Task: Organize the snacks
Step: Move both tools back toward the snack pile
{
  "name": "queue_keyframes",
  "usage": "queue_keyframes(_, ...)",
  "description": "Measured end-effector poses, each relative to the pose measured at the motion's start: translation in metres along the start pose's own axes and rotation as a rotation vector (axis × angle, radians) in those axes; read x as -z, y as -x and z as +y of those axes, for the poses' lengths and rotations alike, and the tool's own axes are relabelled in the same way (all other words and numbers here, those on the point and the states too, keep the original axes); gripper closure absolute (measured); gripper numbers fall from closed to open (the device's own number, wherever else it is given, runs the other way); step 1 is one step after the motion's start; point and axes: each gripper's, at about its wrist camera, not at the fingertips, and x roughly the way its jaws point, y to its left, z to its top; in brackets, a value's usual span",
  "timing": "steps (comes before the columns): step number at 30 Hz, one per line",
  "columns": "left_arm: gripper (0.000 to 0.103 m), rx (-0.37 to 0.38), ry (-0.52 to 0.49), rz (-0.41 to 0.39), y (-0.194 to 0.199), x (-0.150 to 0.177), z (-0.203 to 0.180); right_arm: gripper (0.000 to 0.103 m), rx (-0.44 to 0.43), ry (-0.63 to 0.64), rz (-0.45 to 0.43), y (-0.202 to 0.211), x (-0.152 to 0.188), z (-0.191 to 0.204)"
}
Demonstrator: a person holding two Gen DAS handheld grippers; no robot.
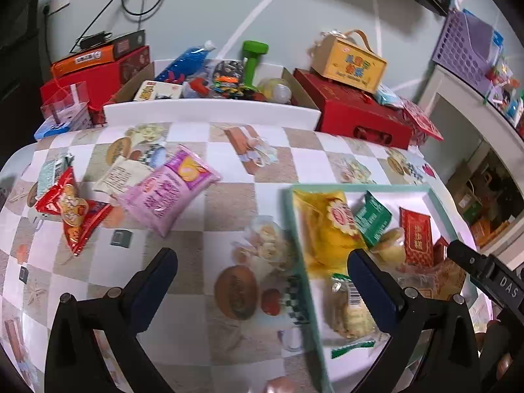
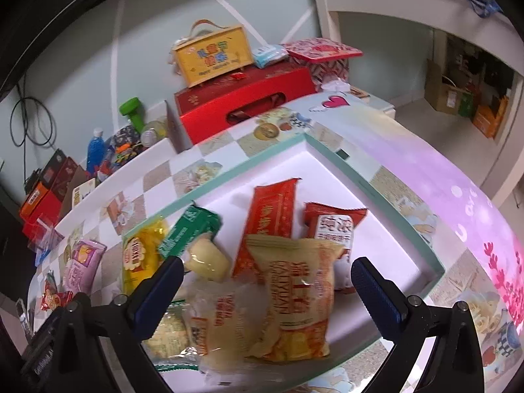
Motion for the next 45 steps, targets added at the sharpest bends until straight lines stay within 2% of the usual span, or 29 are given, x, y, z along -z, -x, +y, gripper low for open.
queue_keyframes(4, 0.0, 0.014, 0.032, -0.018, 0.009, -0.007, 0.021, 0.0, -0.046, 0.029, -0.006, 0.002, 0.0, 0.016)
queue_keyframes(8, 0.0, -0.008, 0.067, -0.033, 0.018, -0.012, 0.045, 0.0, -0.036, 0.075, -0.017, 0.003, 0.002, 0.037)
queue_keyframes(17, 0.0, -0.139, 0.177, -0.064, 0.033, -0.016, 0.117, 0.0, -0.131, 0.2, -0.013, 0.006, 0.014, 0.099)
queue_keyframes(25, 0.0, -0.183, 0.265, -0.05, 0.033, -0.016, 0.166, 0.0, -0.208, 0.273, 0.014, 0.0, 0.024, 0.153)
queue_keyframes(35, 0.0, -0.218, 0.332, -0.015, 0.014, -0.017, 0.204, 0.0, -0.3, 0.317, 0.078, -0.023, 0.036, 0.209)
queue_keyframes(45, 0.0, -0.221, 0.33, 0.005, -0.012, -0.026, 0.215, 0.0, -0.319, 0.314, 0.081, -0.051, 0.034, 0.252)
